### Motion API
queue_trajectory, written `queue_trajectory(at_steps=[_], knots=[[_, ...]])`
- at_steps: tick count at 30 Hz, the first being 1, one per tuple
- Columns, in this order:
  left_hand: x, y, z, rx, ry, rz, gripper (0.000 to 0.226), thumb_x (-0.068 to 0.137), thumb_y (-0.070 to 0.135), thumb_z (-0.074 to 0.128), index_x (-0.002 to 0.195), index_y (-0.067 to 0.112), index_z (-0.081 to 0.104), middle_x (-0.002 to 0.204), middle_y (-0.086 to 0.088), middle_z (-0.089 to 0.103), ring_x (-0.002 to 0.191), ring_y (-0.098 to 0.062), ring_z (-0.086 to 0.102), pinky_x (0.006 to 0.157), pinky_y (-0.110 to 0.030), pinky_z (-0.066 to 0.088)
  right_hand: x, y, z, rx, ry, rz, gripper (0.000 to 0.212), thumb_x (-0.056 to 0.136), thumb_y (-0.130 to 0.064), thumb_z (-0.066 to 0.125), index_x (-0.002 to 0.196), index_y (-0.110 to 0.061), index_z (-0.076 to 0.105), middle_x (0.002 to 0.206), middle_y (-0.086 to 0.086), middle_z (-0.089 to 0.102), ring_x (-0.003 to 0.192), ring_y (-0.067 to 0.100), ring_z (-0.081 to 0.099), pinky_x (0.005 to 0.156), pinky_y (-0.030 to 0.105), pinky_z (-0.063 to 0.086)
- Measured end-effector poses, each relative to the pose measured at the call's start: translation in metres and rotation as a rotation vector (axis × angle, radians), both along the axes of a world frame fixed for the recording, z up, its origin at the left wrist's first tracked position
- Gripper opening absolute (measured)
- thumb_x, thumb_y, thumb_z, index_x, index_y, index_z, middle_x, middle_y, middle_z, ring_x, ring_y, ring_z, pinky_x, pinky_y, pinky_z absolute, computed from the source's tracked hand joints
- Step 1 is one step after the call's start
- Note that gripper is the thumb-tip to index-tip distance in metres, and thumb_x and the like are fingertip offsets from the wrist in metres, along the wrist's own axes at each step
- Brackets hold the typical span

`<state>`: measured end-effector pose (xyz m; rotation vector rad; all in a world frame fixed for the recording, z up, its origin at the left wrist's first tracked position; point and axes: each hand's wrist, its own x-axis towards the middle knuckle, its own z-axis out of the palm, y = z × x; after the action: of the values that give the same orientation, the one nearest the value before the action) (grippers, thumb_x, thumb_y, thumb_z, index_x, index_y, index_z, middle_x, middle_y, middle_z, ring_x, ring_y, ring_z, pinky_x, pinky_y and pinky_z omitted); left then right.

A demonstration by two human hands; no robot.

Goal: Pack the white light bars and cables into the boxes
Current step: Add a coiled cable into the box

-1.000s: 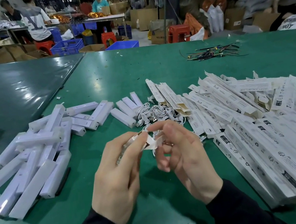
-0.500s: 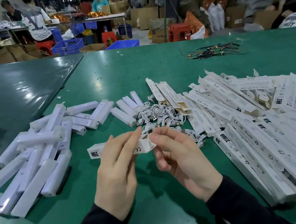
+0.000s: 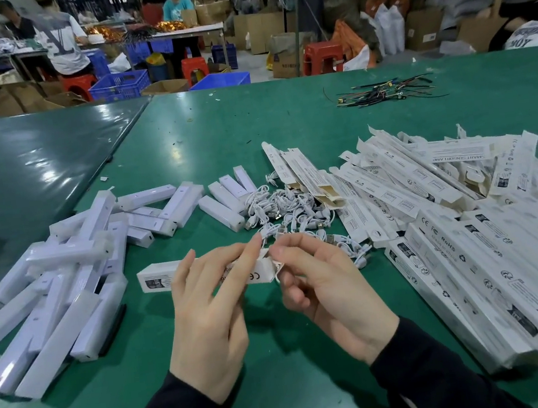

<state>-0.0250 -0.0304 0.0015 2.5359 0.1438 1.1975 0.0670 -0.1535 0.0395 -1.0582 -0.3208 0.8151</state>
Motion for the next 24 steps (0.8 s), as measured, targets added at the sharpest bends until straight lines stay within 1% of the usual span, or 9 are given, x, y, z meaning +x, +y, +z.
queue_trajectory(at_steps=[2,4,5,7,10,12,15,21,24], knots=[[-0.0004,0.0004,0.0005,0.023,0.005,-0.003,0.073,0.075,-0.014,0.050,0.138,0.024,0.049,0.117,0.009,0.055,0.107,-0.011,0.052,0.110,-0.044,0.027,-0.0008,0.0003,0.0015,0.003,-0.002,0.007,0.008,0.077,-0.022,0.074,0.072,-0.024,0.067,0.053,-0.002,0.050,0.039,0.007,0.038,0.039,0.015,0.031],[-0.0005,0.0012,0.0013,0.039,0.007,-0.005,0.072,0.077,-0.012,0.049,0.139,0.024,0.048,0.117,0.009,0.054,0.106,-0.011,0.052,0.110,-0.041,0.025,-0.0016,0.0007,0.0017,0.013,0.002,0.010,0.010,0.069,-0.028,0.075,0.073,-0.024,0.067,0.054,-0.002,0.049,0.039,0.006,0.037,0.039,0.015,0.031],[-0.0002,0.0012,0.0014,0.039,0.004,-0.005,0.070,0.078,-0.011,0.048,0.139,0.024,0.048,0.117,0.009,0.054,0.106,-0.011,0.052,0.109,-0.041,0.025,-0.0020,0.0005,0.0016,0.015,0.003,0.010,0.009,0.070,-0.028,0.074,0.074,-0.024,0.067,0.054,-0.002,0.049,0.039,0.007,0.038,0.039,0.015,0.032],[0.0004,0.0012,0.0010,0.022,-0.004,-0.003,0.067,0.081,-0.006,0.045,0.140,0.024,0.046,0.117,0.009,0.053,0.107,-0.011,0.051,0.108,-0.042,0.027,-0.0022,0.0006,0.0010,0.029,0.012,0.003,0.007,0.079,-0.025,0.072,0.073,-0.025,0.068,0.055,-0.002,0.049,0.041,0.007,0.038,0.041,0.016,0.032],[0.0003,0.0020,0.0002,0.014,-0.006,-0.003,0.067,0.081,-0.006,0.047,0.141,0.024,0.046,0.117,0.009,0.053,0.107,-0.011,0.051,0.107,-0.043,0.028,-0.0020,0.0009,0.0000,0.045,0.030,-0.016,0.018,0.091,-0.020,0.065,0.073,-0.025,0.067,0.056,-0.001,0.049,0.041,0.008,0.037,0.041,0.017,0.032],[-0.0002,0.0022,-0.0003,0.022,-0.005,0.002,0.068,0.080,-0.007,0.048,0.141,0.024,0.046,0.117,0.008,0.054,0.107,-0.012,0.052,0.106,-0.045,0.028,-0.0023,0.0013,-0.0007,0.057,0.030,-0.019,0.016,0.089,-0.021,0.066,0.074,-0.024,0.067,0.056,-0.001,0.049,0.041,0.008,0.037,0.041,0.017,0.032],[-0.0004,0.0015,0.0005,0.042,-0.002,0.019,0.070,0.079,-0.007,0.049,0.141,0.025,0.047,0.116,0.008,0.056,0.107,-0.012,0.052,0.107,-0.045,0.027,-0.0023,0.0015,-0.0010,0.058,0.001,-0.013,0.009,0.077,-0.029,0.071,0.073,-0.024,0.066,0.055,-0.001,0.048,0.041,0.008,0.037,0.041,0.016,0.031],[-0.0022,0.0024,0.0019,0.099,0.004,-0.011,0.073,0.075,-0.010,0.054,0.139,0.025,0.049,0.122,0.014,0.056,0.115,-0.010,0.049,0.109,-0.044,0.022,-0.0025,0.0016,-0.0023,0.028,-0.025,-0.021,0.021,0.070,-0.031,0.074,0.079,-0.018,0.061,0.053,-0.004,0.045,0.040,0.006,0.033,0.040,0.015,0.030],[-0.0010,0.0018,0.0008,0.063,0.001,-0.008,0.073,0.077,-0.009,0.052,0.142,0.024,0.045,0.122,0.015,0.055,0.114,-0.010,0.050,0.107,-0.043,0.024,-0.0010,0.0018,-0.0039,0.038,0.012,-0.031,0.010,0.083,-0.021,0.070,0.074,-0.021,0.064,0.053,-0.003,0.046,0.040,0.007,0.034,0.040,0.016,0.031]])
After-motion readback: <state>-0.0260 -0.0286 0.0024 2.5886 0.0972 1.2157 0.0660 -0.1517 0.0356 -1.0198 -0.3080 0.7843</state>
